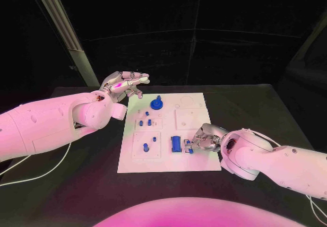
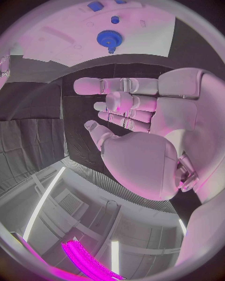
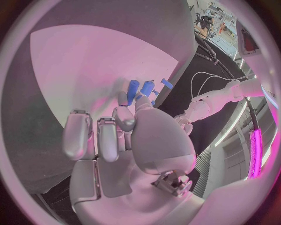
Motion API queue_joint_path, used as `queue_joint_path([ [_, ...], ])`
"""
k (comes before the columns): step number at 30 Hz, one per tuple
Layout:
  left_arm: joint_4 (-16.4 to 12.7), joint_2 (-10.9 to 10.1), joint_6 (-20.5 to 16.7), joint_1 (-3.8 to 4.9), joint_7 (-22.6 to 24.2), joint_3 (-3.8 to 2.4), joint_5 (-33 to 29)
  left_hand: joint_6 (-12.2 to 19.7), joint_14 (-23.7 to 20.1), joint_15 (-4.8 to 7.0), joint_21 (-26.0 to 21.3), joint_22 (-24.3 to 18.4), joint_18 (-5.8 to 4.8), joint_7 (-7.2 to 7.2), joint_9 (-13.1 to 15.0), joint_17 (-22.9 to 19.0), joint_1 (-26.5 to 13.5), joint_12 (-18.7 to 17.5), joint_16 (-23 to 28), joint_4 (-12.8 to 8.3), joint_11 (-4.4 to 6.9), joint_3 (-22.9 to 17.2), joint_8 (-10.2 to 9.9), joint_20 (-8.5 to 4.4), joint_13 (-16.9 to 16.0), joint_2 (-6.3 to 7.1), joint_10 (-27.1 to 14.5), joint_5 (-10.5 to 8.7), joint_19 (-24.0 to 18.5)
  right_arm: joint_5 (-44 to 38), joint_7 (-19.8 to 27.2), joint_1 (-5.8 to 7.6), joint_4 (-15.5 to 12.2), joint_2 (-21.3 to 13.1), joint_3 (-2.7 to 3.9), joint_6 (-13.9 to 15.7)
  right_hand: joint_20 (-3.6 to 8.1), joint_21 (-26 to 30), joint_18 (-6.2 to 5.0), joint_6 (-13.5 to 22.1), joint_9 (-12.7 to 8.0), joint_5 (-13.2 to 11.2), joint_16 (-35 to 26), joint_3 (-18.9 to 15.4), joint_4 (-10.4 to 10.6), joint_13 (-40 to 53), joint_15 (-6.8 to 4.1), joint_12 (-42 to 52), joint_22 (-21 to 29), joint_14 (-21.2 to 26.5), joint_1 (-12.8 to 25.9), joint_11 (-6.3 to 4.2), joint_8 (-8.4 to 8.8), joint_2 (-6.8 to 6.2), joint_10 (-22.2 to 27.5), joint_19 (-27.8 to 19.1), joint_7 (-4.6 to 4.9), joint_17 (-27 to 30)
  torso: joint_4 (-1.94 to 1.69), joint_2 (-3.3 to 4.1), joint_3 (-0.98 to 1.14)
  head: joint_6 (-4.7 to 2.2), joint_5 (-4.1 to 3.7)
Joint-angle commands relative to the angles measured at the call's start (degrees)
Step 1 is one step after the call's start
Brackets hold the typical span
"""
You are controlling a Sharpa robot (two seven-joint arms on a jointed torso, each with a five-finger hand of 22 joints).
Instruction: Assemble the parts on the task board
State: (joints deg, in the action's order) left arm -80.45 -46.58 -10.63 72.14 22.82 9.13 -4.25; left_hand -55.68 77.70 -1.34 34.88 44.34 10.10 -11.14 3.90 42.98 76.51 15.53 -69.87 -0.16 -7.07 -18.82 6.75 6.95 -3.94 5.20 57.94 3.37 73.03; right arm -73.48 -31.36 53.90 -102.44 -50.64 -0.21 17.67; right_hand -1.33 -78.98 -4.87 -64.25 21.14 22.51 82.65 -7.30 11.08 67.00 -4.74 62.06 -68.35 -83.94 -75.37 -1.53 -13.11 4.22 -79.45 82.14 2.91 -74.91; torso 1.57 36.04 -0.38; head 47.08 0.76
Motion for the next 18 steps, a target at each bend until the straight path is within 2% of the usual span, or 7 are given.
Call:
queue_joint_path([
  [1, -0.1, 0.1, 0.8, 0.13, -0.1, -0.04, 0.0, 0.4, -0.1, -0.3, 0.1, 0.0, 0.25, -0.16, 0.0, -0.1, 0.4, 0.4, -0.2, 0.0, 0.05, 0.4, 0.3, 0.17, 0.0, -0.31, -0.3, 0.02, 0.4, -2.9, -2.0, 0.08, 0.5, 0.5, 0.02, -1.7, 0.2, -0.3, 0.64, -0.4, 0.0, -0.3, 0.0, -0.1, 0.3, 0.1, -0.47, 0.4, 0.0, -4.0, 0.6, 0.0, -0.3, 0.08, -0.4, 0.2, -0.14, -4.0, 0.02, -0.04, 0.01, -0.02, 0.04],
  [7, -0.1, 0.1, 0.8, 0.15, -0.2, -0.05, 0.0, 0.4, -0.1, -0.3, 0.1, 0.0, 0.25, -0.16, 0.0, -0.1, 0.4, 0.4, -0.2, 0.0, 0.05, 0.4, 0.3, 0.17, 0.0, -0.31, -0.3, 0.02, 0.4, -3.3, -1.7, 0.08, 1.1, 1.2, 0.03, -1.7, 0.21, -0.3, 0.65, -0.5, 0.0, -0.3, 0.0, -0.1, 0.3, 0.2, -0.47, 0.5, 0.0, -4.0, 0.6, -0.01, -0.31, 0.07, -0.5, 0.2, -0.15, -4.1, 0.06, -0.02, 0.06, -0.05, 0.14],
  [11, -0.1, 0.1, 0.9, 0.17, -0.3, -0.05, 0.0, 0.4, -0.1, -0.3, 0.1, 0.0, 0.25, -0.16, 0.0, -0.1, 0.4, 0.4, -0.2, 0.0, 0.05, 0.4, 0.3, 0.17, 0.0, -0.31, -0.3, 0.02, 0.4, -3.3, -1.7, 0.09, 1.4, 1.6, 0.03, -1.7, 0.22, -0.3, 0.65, -0.5, 0.0, -0.3, 0.1, -0.1, 0.4, 0.2, -0.49, 0.5, 0.0, -4.0, 0.6, -0.02, -0.32, 0.05, -0.5, 0.2, -0.16, -4.1, 0.06, -0.03, 0.02, -0.08, 0.09],
  [14, -0.1, 0.1, 0.9, 0.17, -0.3, -0.05, 0.0, 0.4, -0.1, -0.3, 0.1, 0.0, 0.25, -0.16, 0.0, -0.1, 0.4, 0.4, -0.2, 0.0, 0.05, 0.4, 0.3, 0.17, 0.0, -0.31, -0.3, 0.02, 0.4, -3.3, -1.8, 0.09, 1.5, 1.7, 0.03, -1.8, 0.31, -0.3, 0.66, -0.6, 0.1, -0.5, 0.0, -0.3, 1.1, 0.3, -0.54, 0.6, 0.0, -4.0, 1.4, -0.05, -0.43, -0.13, -0.6, 0.2, -0.18, -4.1, 0.1, -0.04, 0.05, -0.04, 0.18],
  [18, 0.0, 0.2, 1.0, 0.17, -0.4, -0.05, 0.0, 0.4, -0.1, -0.3, 0.1, 0.0, 0.25, -0.16, 0.0, -0.1, 0.4, 0.4, -0.2, 0.0, 0.05, 0.4, 0.3, 0.17, 0.0, -0.31, -0.3, 0.02, 0.4, -3.4, -1.9, 0.09, 1.6, 1.7, 0.03, -1.9, 0.36, -0.3, 0.67, -0.8, 0.4, 1.6, 0.0, -1.1, 2.5, 0.6, -0.57, 0.8, -0.1, -4.0, 3.0, -0.08, -0.63, -0.5, -0.8, 0.2, -0.22, -4.1, 0.08, -0.05, 0.06, -0.01, 0.16],
])
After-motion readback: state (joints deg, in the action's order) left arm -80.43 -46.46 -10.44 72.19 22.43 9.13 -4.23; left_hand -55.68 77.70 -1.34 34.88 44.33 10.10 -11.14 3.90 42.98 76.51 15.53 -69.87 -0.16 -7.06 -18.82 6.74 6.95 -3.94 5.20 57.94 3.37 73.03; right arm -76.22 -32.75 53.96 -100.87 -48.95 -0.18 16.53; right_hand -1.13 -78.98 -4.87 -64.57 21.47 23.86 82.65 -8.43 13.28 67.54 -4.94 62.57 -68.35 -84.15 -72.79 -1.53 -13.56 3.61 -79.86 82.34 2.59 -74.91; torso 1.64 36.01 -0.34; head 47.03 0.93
